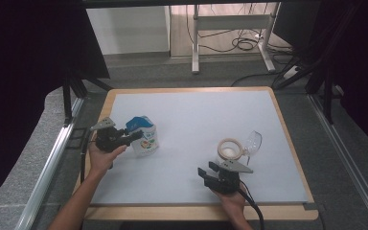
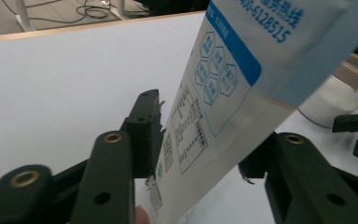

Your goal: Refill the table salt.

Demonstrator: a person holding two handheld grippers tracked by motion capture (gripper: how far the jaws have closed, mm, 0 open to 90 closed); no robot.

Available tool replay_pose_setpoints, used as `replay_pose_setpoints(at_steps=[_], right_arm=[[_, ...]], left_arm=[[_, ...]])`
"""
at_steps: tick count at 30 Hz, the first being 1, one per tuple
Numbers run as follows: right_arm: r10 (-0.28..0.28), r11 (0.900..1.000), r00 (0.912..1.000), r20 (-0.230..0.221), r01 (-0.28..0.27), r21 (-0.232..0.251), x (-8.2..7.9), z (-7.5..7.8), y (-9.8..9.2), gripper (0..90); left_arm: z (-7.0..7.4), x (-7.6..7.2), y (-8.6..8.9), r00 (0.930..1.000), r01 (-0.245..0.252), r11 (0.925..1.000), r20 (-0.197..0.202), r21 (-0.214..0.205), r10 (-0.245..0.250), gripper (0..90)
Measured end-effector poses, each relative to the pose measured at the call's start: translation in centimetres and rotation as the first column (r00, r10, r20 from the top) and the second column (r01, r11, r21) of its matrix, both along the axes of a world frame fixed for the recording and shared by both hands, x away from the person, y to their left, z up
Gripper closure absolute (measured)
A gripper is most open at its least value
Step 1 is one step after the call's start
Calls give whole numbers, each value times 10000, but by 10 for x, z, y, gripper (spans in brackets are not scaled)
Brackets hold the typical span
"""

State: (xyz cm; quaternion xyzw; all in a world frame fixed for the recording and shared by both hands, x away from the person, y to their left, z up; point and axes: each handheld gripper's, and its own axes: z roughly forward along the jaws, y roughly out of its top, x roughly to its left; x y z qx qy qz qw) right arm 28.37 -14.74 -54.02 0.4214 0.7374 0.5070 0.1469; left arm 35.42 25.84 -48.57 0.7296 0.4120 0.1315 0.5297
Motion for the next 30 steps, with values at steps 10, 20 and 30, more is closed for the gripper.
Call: replay_pose_setpoints(at_steps=[10,20,30], right_arm=[[-18,10000,10000,-17,18,43,0,0,0,463],[-44,10000,10000,0,44,74,0,1,-1,461],[-48,9999,10000,21,48,99,0,2,-1,461]], left_arm=[[-10,-10,-2,9997,-218,9998,-62,29,218,432],[-16,-22,-7,9987,-517,9968,50,608,515,401],[-27,-31,-1,9968,-767,9955,-202,549,779,391]])
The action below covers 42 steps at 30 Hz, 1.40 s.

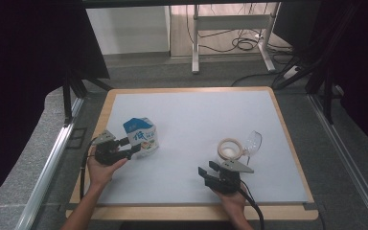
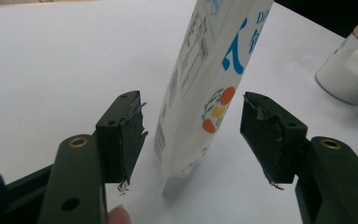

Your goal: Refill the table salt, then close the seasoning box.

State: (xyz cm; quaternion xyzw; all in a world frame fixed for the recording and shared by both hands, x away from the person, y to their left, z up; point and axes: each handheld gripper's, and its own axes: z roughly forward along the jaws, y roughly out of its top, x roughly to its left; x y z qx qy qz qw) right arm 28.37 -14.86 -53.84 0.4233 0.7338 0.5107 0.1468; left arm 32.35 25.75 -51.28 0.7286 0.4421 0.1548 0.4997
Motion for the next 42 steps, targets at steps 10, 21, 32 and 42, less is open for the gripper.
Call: replay_pose_setpoints(at_steps=[10,21,32,42], right_arm=[[15,10000,10000,46,-15,-34,0,0,1,460],[355,9994,9977,570,-351,-76,-6,2,-4,460],[784,9961,9922,967,-739,-490,-12,4,-34,453],[1109,9933,9890,978,-1072,-429,-14,2,-51,449]], left_arm=[[-14,-12,3,9997,-8,10000,-249,83,10,377],[-23,-23,3,9988,171,9998,-449,-95,-176,374],[-34,-32,-2,9958,407,9989,-830,250,-385,367],[-38,-37,-11,9924,736,9968,-1016,321,-700,367]])
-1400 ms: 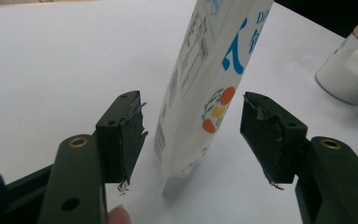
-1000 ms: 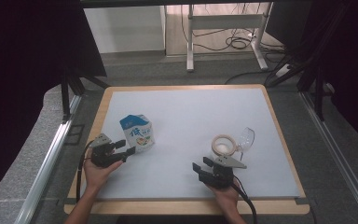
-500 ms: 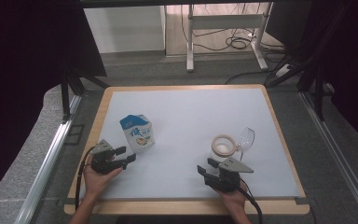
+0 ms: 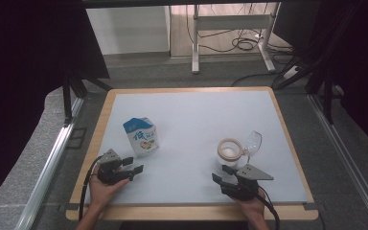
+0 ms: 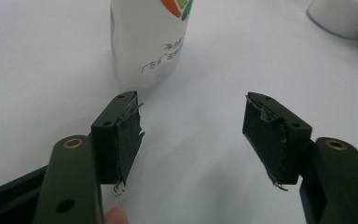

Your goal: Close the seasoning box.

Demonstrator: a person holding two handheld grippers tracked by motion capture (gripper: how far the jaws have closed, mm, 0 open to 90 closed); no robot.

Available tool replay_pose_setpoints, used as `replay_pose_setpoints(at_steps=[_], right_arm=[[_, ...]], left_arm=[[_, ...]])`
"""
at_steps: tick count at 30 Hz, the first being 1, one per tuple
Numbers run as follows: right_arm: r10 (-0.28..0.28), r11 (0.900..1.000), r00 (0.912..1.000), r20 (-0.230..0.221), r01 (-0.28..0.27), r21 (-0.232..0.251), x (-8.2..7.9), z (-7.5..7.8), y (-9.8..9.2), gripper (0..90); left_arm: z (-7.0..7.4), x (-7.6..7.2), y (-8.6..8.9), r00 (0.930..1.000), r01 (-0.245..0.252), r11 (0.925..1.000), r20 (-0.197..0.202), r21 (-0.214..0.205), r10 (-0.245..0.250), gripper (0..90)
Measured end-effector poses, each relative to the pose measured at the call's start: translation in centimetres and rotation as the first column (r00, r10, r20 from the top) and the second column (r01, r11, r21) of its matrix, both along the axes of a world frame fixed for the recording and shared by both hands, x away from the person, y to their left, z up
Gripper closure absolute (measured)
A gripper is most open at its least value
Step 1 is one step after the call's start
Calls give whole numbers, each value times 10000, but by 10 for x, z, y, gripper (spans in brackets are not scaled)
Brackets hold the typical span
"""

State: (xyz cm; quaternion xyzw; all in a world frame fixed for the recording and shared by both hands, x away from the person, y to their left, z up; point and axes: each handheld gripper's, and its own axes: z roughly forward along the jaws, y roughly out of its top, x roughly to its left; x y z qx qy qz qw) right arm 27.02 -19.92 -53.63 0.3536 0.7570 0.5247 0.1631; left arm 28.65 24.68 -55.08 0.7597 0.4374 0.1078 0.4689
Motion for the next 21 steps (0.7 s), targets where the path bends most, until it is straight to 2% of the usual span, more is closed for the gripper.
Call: replay_pose_setpoints(at_steps=[2,8,21], right_arm=[[67,10000,10000,-19,-67,25,0,0,1,449],[264,9996,9996,57,-263,-102,-1,0,6,447],[197,9998,9998,79,-196,-106,0,0,4,447]], left_arm=[[0,-1,-2,10000,-13,9999,60,123,13,367],[0,-2,-5,9999,143,9998,25,125,-143,367],[0,-1,-6,9997,236,9996,-70,132,-236,366]])
